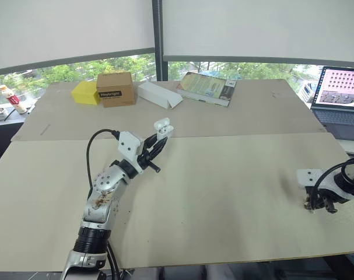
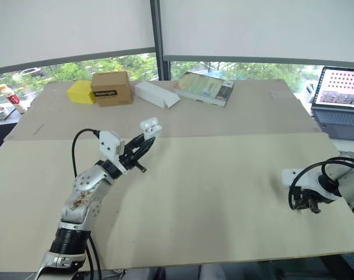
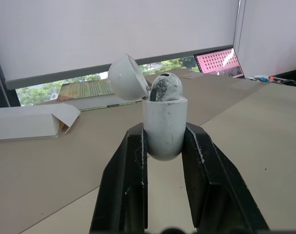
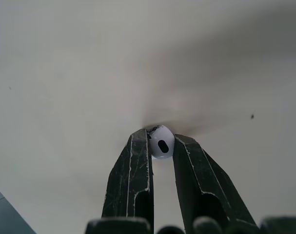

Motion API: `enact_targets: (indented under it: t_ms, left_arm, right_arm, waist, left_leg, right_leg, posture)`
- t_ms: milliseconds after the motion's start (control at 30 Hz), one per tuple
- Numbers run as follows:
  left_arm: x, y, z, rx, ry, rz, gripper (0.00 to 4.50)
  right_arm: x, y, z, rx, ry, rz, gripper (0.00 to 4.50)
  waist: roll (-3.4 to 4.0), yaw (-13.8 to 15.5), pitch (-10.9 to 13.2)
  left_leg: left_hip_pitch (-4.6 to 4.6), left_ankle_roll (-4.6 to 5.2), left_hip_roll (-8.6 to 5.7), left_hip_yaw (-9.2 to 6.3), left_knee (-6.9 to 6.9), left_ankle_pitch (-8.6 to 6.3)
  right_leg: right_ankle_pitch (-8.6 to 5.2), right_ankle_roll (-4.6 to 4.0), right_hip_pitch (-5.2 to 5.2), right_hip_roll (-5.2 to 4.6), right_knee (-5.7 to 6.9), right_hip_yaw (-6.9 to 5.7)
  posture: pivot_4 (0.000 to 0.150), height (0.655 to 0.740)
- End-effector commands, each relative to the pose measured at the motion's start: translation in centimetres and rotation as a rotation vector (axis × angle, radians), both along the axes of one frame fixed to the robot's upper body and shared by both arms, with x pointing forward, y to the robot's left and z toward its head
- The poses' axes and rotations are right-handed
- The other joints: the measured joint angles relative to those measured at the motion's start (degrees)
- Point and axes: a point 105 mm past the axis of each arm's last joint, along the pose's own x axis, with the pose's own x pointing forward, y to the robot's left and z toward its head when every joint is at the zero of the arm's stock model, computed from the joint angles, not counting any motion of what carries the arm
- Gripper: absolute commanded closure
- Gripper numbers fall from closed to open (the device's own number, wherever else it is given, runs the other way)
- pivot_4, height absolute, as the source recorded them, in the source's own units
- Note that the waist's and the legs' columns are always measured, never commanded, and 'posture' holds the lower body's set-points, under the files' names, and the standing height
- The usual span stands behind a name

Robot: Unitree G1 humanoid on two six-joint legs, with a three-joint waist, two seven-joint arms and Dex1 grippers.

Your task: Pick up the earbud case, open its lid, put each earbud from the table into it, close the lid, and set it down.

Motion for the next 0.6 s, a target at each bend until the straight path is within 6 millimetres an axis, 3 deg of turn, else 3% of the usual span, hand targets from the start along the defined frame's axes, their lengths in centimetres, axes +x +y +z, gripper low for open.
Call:
enact_targets:
  t_ms: [33,200,433,600]
  left_arm:
    - [-0.28,-0.19,1.23,-0.003,-0.048,-0.013,4.00]
    - [-0.35,-0.37,1.21,-0.003,-0.047,-0.023,4.00]
    - [-0.36,-0.50,1.19,-0.001,-0.046,-0.031,4.00]
    - [-0.40,-0.56,1.14,-0.001,-0.047,-0.033,4.00]
  right_arm:
    - [0.01,0.92,0.38,0.051,-0.017,0.044,4.22]
    - [-0.27,1.06,0.42,0.050,-0.026,0.109,4.22]
    - [-0.98,0.89,0.50,-0.102,-0.054,0.542,4.22]
    - [-0.25,0.76,0.59,-0.106,-0.091,0.584,4.22]
  waist:
    - [0.00,0.05,0.00]
    - [0.00,0.06,0.00]
    - [0.00,0.01,0.00]
    - [0.00,0.03,0.00]
  left_leg:
    - [0.00,0.00,0.00,0.00,0.00,0.00]
    - [0.00,0.01,0.00,0.00,0.00,0.00]
    - [0.01,-0.01,-0.02,0.04,-0.01,0.00]
    - [0.01,-0.06,-0.02,0.07,-0.01,0.04]
  right_leg:
    - [0.00,0.00,0.01,0.00,0.00,0.00]
    - [0.00,0.00,0.00,0.00,0.00,0.00]
    - [0.00,0.01,0.00,0.00,0.00,0.00]
    - [0.00,0.01,0.01,-0.01,-0.01,0.02]
  posture:
    - [0.150,0.7400]
    - [0.150,0.7400]
    - [0.150,0.7400]
    - [0.150,0.7400]
